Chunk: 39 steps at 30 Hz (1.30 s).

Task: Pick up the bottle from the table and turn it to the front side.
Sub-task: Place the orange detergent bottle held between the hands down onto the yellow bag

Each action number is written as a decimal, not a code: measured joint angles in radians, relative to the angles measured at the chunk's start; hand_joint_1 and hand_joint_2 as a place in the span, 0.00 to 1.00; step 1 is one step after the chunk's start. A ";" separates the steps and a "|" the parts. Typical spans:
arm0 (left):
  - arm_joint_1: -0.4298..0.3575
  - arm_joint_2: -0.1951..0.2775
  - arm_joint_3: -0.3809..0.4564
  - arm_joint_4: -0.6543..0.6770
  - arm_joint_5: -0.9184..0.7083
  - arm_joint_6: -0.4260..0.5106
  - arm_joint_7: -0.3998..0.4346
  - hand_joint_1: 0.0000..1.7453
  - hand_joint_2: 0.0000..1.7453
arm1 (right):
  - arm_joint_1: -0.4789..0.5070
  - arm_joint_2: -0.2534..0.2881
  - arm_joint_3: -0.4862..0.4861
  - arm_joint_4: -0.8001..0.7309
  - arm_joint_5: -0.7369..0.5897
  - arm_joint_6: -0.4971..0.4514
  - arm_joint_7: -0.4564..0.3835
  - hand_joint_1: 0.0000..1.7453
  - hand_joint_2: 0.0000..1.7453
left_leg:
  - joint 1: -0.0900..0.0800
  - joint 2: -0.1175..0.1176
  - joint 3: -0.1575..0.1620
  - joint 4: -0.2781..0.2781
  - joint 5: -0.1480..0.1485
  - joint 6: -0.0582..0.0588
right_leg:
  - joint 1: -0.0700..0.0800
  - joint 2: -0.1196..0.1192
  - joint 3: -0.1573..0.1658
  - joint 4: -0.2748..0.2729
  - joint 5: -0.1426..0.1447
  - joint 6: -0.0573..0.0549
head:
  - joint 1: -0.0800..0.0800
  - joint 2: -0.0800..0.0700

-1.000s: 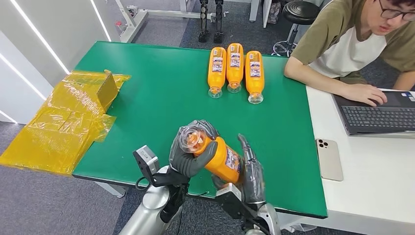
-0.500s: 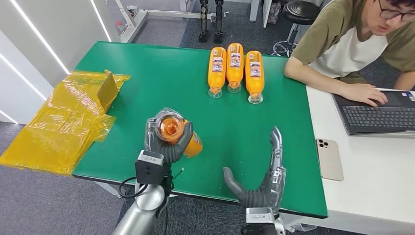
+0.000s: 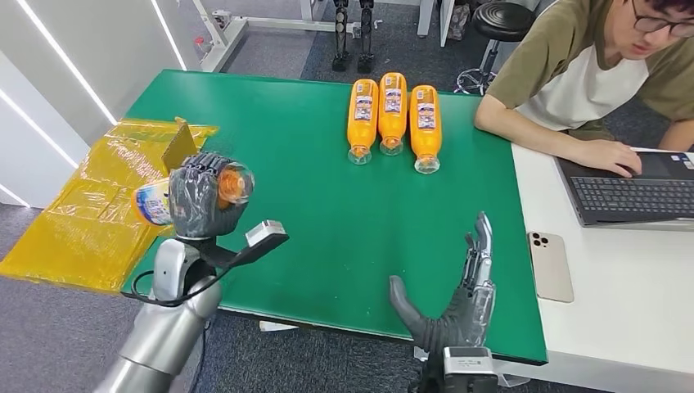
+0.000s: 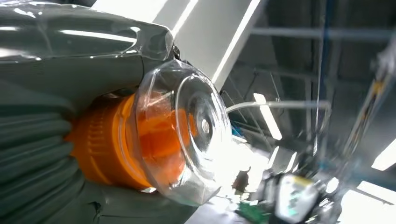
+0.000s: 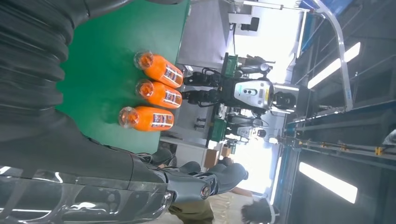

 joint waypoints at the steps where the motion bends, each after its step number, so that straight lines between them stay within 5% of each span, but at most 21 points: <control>1: -0.025 0.033 0.000 0.039 -0.022 -0.014 0.010 1.00 1.00 | 0.002 0.000 0.000 -0.005 -0.002 0.000 0.000 0.00 1.00 | 0.000 0.001 0.000 0.000 0.000 0.000 | 0.000 0.001 0.000 0.000 0.000 0.000 | 0.000 0.000; 8: -0.156 0.163 -0.003 0.281 -0.084 -0.090 0.016 1.00 1.00 | 0.011 0.000 0.000 -0.025 -0.015 0.000 0.000 0.00 1.00 | 0.000 0.004 0.000 0.000 0.001 -0.002 | 0.000 0.004 -0.002 0.001 0.001 -0.002 | 0.000 0.000; 13: -0.200 0.196 -0.007 0.377 -0.100 -0.108 0.021 1.00 1.00 | 0.012 0.000 0.000 -0.026 -0.017 0.000 0.000 0.00 1.00 | 0.000 0.005 0.000 0.000 0.000 -0.003 | 0.000 0.006 -0.003 0.001 0.001 -0.002 | 0.000 0.000; 17: -0.255 0.215 -0.038 0.486 -0.146 -0.233 -0.048 1.00 1.00 | 0.012 0.000 0.002 -0.026 -0.036 0.000 0.000 0.00 1.00 | 0.000 0.005 0.000 0.000 0.000 -0.003 | 0.000 0.005 -0.003 0.001 0.001 -0.002 | 0.000 0.000; 22: -0.287 0.217 -0.103 0.633 -0.190 -0.372 -0.143 1.00 1.00 | 0.010 -0.002 0.009 -0.021 -0.065 0.000 0.000 0.00 1.00 | 0.000 0.005 0.000 0.000 0.000 -0.003 | 0.000 0.006 -0.003 0.001 0.001 -0.002 | 0.000 0.000; 39: -0.364 0.205 -0.237 0.797 -0.289 -0.490 -0.231 1.00 1.00 | 0.006 -0.003 0.012 -0.008 -0.079 0.000 0.010 0.00 1.00 | 0.000 0.003 -0.001 0.000 0.000 -0.004 | 0.000 0.004 -0.003 0.001 0.001 -0.002 | 0.000 0.000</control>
